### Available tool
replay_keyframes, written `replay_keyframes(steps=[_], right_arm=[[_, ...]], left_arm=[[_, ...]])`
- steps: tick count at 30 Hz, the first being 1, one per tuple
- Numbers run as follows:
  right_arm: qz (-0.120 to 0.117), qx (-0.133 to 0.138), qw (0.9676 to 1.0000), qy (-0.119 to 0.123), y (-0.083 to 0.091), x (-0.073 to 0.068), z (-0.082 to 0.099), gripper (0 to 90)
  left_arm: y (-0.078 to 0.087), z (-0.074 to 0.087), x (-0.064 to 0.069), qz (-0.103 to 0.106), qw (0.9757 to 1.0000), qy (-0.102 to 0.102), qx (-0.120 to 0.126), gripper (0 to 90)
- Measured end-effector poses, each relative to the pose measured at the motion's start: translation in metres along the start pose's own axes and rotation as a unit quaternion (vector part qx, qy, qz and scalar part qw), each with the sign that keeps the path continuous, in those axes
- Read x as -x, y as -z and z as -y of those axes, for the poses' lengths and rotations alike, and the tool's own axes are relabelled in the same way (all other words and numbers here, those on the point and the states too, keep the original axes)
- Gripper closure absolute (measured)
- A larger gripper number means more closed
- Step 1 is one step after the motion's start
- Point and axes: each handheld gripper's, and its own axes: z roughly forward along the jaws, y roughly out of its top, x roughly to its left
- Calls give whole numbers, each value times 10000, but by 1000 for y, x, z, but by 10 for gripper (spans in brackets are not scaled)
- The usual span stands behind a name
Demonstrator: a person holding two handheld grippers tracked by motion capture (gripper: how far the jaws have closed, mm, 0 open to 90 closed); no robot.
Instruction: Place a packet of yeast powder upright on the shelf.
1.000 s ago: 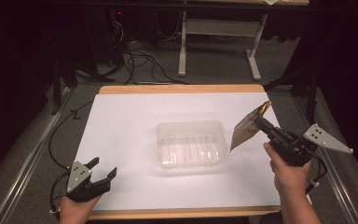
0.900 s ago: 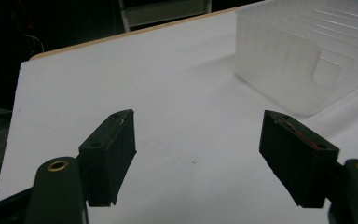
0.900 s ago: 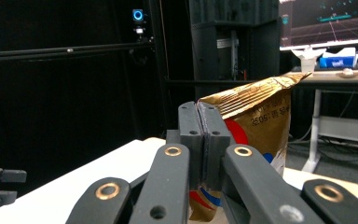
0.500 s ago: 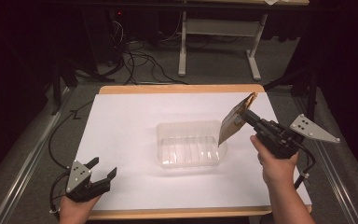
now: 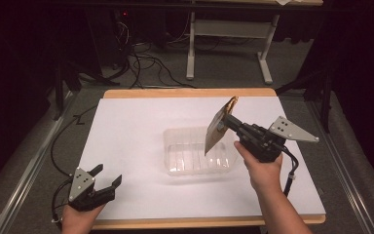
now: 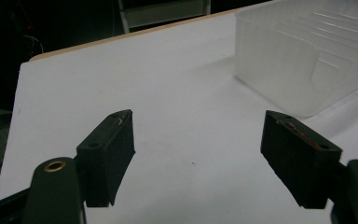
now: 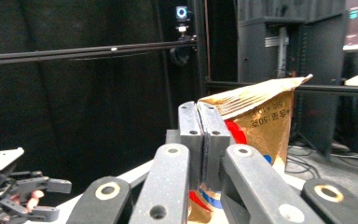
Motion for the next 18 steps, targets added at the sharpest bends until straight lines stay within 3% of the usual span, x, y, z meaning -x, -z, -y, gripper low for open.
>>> replay_keyframes(steps=[10,18], right_arm=[[-348,-87,9994,-18,-34,-22,7,900],[-461,-144,9988,-18,-50,-30,10,900]], left_arm=[[2,0,0,-18,10000,-2,31,262],[2,0,-1,-32,10000,-5,31,262]])
